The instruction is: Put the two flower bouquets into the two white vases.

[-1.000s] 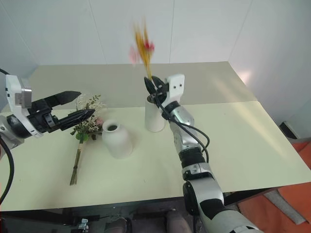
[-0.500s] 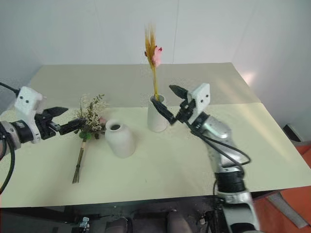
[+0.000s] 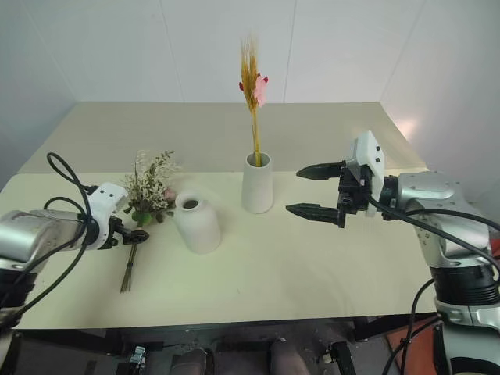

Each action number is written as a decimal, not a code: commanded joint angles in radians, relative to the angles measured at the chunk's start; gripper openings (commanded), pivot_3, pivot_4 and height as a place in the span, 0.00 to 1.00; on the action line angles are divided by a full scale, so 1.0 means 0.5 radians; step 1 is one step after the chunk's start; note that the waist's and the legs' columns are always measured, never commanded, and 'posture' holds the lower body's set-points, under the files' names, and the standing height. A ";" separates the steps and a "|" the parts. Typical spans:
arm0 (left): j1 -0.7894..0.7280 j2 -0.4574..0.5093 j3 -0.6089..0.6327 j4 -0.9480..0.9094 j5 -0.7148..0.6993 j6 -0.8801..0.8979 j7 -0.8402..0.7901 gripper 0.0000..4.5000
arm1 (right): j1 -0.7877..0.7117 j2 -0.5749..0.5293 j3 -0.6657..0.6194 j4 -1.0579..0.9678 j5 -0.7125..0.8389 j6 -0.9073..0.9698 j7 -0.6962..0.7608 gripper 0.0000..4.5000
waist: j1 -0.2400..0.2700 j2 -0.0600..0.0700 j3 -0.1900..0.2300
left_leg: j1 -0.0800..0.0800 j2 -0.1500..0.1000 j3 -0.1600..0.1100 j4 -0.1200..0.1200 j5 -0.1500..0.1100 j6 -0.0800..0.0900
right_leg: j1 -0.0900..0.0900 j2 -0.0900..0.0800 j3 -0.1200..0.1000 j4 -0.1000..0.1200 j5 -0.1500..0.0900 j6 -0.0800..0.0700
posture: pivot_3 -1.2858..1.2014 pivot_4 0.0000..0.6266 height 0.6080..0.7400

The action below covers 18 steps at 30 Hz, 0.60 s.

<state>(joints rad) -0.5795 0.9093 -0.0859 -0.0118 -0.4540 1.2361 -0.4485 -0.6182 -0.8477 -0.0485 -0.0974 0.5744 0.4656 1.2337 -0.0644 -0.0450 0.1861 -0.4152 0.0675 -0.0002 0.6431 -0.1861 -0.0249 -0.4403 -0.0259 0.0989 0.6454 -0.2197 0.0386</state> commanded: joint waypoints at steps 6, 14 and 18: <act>-0.066 -0.124 0.024 0.151 0.215 -0.161 0.021 0.28 | 0.021 -0.085 -0.085 -0.045 0.020 -0.020 0.119 1.00 | 0.007 0.000 0.000 | 0.004 -0.001 0.000 0.000 0.000 0.000 | 0.002 0.000 0.001 0.003 0.001 0.000 | 0.52 0.24 1.00; -0.006 -0.158 0.368 0.048 0.274 -0.491 0.090 0.03 | 0.052 -0.108 -0.090 -0.018 0.009 -0.045 0.159 1.00 | 0.002 0.000 0.000 | 0.000 0.000 0.000 0.001 0.000 0.000 | 0.000 0.000 0.001 0.002 0.000 0.000 | 0.52 0.24 1.00; -0.036 -0.432 0.896 -0.067 0.132 -1.076 0.249 0.03 | 0.045 -0.118 -0.090 0.035 0.008 -0.063 0.212 1.00 | 0.024 -0.001 0.000 | -0.001 -0.001 0.000 0.002 0.000 0.000 | 0.000 -0.002 0.000 0.001 0.001 0.000 | 0.52 0.24 1.00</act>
<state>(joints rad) -0.5500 0.7102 0.2312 0.0218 -0.3432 0.8058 -0.3580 -0.5808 -0.8911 -0.0546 -0.0767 0.5723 0.4607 1.3243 -0.0525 -0.0455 0.1861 -0.4159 0.0673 0.0000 0.6446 -0.1860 -0.0250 -0.4400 -0.0269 0.0986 0.6459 -0.2188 0.0385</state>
